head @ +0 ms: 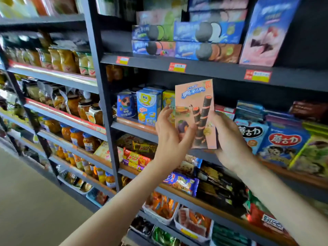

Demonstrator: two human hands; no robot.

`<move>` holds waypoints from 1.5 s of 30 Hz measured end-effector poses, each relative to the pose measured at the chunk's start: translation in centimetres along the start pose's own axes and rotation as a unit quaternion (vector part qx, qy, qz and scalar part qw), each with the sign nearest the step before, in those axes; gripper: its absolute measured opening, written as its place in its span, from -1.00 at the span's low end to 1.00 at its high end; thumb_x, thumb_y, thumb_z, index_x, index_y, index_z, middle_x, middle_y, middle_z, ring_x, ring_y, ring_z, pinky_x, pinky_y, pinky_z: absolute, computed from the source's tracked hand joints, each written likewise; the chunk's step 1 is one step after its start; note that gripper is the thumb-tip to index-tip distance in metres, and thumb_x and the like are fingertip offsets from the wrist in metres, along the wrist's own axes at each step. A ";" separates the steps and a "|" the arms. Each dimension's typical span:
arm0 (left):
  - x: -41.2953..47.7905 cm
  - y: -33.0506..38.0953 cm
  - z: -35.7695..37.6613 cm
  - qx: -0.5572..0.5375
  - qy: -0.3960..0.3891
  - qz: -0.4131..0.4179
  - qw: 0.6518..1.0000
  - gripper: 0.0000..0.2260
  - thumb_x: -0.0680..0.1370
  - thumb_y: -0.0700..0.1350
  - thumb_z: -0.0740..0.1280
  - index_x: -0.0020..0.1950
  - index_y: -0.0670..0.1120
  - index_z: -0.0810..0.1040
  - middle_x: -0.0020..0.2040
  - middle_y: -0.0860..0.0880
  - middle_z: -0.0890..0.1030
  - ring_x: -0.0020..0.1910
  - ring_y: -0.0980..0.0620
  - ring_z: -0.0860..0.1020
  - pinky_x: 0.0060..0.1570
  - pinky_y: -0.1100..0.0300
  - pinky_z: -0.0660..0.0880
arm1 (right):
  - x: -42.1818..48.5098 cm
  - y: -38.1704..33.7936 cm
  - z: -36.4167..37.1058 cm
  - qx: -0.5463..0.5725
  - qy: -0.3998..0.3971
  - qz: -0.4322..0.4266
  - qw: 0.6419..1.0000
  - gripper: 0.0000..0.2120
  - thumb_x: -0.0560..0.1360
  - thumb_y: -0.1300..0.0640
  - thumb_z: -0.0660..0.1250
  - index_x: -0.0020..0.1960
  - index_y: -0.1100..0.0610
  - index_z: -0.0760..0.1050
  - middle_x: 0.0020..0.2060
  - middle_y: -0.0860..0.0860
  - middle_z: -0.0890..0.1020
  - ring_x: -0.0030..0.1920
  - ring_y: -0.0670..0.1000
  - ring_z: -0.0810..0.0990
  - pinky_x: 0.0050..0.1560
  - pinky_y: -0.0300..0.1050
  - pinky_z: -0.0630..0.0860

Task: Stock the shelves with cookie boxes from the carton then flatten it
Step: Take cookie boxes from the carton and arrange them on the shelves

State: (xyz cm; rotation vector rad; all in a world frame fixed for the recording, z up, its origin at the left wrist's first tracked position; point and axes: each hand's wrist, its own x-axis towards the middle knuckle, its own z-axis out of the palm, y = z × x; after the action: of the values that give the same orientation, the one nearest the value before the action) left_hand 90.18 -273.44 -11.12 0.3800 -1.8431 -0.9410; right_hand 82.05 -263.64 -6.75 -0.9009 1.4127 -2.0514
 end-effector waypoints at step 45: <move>28.3 18.3 32.8 0.588 -0.404 0.190 0.674 -0.53 0.55 -0.29 0.17 0.47 -0.17 0.27 0.37 -0.15 0.37 0.30 -0.12 0.40 0.18 0.10 0.41 | 26.0 -23.3 -29.0 -0.627 0.201 0.068 0.750 -0.88 0.53 0.16 0.28 -0.17 0.14 0.40 -0.36 0.10 0.53 -0.42 0.03 0.53 -0.52 -0.17 0.47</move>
State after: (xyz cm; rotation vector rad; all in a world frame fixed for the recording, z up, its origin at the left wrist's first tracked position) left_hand 51.15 -264.93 13.62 0.2982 -3.0364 0.6752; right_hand 42.53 -256.18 14.24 -0.7073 3.0737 -0.9536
